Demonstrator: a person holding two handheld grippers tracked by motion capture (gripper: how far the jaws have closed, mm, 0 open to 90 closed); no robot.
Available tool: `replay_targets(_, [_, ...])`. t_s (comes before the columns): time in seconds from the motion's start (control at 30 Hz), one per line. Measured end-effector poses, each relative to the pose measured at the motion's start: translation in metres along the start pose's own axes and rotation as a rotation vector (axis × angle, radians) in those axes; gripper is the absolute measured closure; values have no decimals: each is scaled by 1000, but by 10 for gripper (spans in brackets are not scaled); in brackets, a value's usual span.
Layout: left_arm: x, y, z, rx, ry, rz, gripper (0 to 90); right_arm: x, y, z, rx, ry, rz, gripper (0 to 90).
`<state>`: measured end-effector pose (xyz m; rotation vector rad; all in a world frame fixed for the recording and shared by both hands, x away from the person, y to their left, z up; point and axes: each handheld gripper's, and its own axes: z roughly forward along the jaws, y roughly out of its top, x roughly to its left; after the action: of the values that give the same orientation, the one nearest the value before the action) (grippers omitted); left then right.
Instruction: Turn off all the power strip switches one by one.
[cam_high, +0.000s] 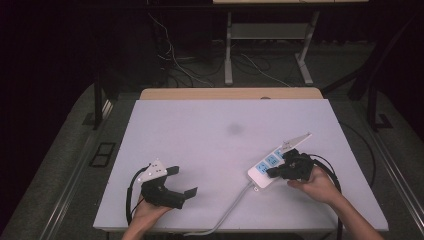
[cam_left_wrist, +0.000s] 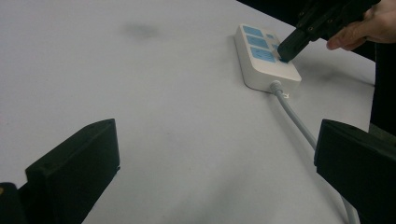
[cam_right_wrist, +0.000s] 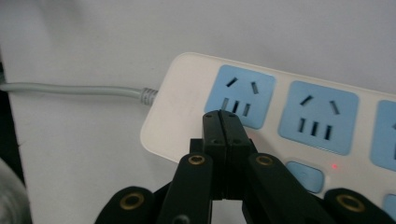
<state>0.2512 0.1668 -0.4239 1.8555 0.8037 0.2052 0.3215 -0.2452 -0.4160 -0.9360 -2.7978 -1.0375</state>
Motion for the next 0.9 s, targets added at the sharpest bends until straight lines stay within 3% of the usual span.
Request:
replay_targets(0.3, [1,0,-1,-2,2,-3,0,0,1,0,4,-3,5,900])
replay_targets(0.53, [2,0,-1,-1,4,-3,0,-2,0,-1,11,22,23,900])
replay_targets(0.6, [2,0,-1,0,3,-3,0,-2,1,-4,-11,33,30,900])
replay_targets(0.67, [2,0,0,1,3,-4,0,-2,0,-5,-2,14,23,900])
replay_targets(0.9, [3,0,0,0,3,-6,0,-5,-2,-8,2,22,26,900])
